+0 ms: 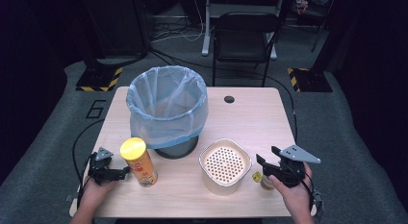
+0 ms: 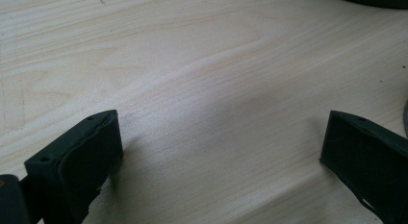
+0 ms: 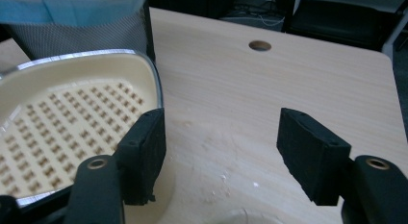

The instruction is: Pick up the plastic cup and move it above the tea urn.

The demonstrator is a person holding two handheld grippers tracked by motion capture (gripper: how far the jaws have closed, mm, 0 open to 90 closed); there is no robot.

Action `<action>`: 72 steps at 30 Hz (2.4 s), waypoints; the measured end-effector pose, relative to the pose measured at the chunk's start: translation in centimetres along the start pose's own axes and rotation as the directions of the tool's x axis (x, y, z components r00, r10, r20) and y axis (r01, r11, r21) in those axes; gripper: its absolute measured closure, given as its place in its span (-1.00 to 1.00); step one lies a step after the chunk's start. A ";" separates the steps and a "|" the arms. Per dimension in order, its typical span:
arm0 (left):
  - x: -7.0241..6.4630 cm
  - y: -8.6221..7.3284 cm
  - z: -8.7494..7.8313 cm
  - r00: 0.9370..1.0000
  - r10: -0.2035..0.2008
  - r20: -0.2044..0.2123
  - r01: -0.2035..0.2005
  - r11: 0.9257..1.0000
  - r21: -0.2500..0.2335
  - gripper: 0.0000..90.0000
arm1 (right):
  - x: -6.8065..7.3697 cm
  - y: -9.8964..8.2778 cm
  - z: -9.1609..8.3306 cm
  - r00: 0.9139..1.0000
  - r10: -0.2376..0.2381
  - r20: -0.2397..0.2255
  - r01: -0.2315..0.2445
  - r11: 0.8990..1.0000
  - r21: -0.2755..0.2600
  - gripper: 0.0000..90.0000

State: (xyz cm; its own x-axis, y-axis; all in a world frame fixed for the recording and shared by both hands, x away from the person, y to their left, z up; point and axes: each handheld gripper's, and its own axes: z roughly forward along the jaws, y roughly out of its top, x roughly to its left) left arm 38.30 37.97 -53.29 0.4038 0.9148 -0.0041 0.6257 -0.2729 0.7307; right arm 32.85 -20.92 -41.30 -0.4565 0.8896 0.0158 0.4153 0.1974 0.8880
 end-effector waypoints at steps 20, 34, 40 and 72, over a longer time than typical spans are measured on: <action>-0.1 0.0 0.0 1.000 -0.008 0.003 0.008 1.000 0.000 -0.99 | -1.4 -5.6 1.5 0.999 0.003 0.040 -0.011 0.980 0.196 -0.61; -0.1 0.0 0.1 1.000 -0.014 0.006 0.014 1.000 -0.001 -0.99 | -1.4 -6.5 1.9 1.000 -0.015 0.021 0.010 0.973 0.229 -0.37; -0.1 0.0 0.1 1.000 -0.010 0.003 0.010 1.000 -0.001 -0.99 | -1.6 -6.5 1.7 1.000 -0.008 -0.007 0.010 0.975 0.222 -0.25; -0.1 0.0 0.0 1.000 -0.010 0.001 0.010 1.000 0.000 -0.99 | -3.4 5.8 5.7 0.965 -0.223 -0.139 0.241 0.961 0.137 -0.20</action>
State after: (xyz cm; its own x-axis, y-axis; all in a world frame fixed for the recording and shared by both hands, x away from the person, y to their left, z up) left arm 38.31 37.88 -53.30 0.3982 0.9172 -0.0119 0.6296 -0.2638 0.7308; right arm 41.32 -20.43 -38.83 -0.6422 0.7573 -0.1188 0.3967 0.4609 0.7939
